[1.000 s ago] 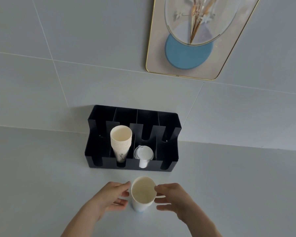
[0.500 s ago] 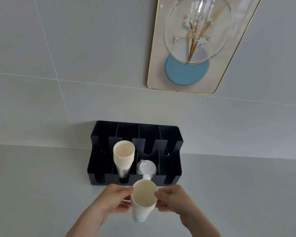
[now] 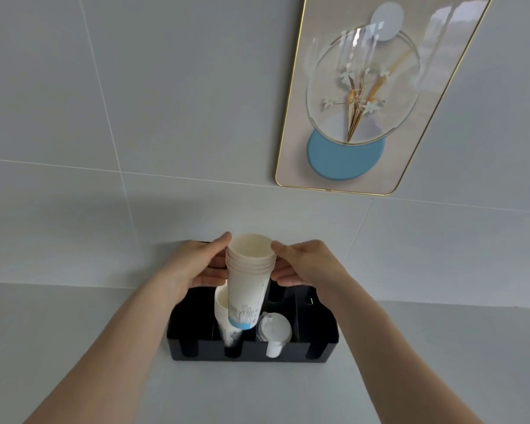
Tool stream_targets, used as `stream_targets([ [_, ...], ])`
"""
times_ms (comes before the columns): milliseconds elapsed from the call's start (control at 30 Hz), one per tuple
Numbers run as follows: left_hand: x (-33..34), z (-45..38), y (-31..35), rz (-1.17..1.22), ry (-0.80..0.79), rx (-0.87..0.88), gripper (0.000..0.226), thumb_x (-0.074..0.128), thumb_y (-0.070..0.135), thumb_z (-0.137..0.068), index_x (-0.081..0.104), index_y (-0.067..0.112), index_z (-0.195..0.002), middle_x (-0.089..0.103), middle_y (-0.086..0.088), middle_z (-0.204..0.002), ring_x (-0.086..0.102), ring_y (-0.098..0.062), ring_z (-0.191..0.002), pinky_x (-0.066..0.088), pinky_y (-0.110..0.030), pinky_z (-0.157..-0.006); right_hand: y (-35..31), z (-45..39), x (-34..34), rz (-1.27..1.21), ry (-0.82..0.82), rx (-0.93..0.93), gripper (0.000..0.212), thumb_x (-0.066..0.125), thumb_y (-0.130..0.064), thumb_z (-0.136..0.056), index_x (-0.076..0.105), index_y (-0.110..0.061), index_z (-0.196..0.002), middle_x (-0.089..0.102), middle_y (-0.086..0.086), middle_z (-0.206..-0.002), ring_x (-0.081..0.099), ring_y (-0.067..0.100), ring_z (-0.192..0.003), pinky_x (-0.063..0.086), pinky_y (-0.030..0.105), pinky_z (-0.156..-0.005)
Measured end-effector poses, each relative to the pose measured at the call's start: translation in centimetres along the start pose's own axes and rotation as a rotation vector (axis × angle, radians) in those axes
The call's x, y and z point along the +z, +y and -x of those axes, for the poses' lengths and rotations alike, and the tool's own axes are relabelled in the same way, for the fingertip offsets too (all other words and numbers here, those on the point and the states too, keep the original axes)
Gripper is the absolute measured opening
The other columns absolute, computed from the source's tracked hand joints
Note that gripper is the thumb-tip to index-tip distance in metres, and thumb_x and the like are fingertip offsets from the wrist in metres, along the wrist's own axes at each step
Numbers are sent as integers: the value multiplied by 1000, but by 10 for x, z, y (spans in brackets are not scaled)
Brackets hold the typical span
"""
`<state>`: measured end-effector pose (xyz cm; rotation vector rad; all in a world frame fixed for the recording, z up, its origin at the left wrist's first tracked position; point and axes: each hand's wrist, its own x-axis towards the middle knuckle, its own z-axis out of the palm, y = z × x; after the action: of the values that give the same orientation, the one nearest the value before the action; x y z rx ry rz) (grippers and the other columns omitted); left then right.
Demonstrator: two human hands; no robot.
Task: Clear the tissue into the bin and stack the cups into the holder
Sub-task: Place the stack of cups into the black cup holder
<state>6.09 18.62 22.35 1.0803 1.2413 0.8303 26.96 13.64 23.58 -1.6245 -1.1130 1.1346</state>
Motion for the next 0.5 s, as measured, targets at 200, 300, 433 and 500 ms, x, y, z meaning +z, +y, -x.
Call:
stream_targets([
  [200,-15,-27,32,12,25,47,41,71,47,-86,72,6,-86,73,-3,-64,70,-17,-56,61,-31,-58,-31,-31,12,-23,44,-39,35,72,-34,-92,77,1,-93,79,19,-84,79,29,-78,67,37,-72],
  [300,-20,-39,36,10,22,59,41,71,47,-86,73,6,-88,72,-6,-73,71,-17,-57,61,-30,-59,-34,-43,17,-24,50,-41,34,72,-34,-92,77,0,-94,79,19,-85,79,29,-78,67,38,-72],
  [433,-23,-55,25,27,32,42,42,71,47,-86,74,5,-90,73,-5,-70,71,-17,-58,61,-30,-59,-26,-58,23,-7,57,-21,33,72,-34,-92,77,-1,-94,80,17,-83,79,26,-76,67,38,-73],
  [500,-24,-62,15,35,34,18,42,72,46,-86,75,5,-90,74,-5,-68,71,-18,-59,62,-30,-59,-17,-63,26,-5,57,-2,33,73,-34,-92,77,-1,-95,80,16,-83,79,25,-75,67,37,-72],
])
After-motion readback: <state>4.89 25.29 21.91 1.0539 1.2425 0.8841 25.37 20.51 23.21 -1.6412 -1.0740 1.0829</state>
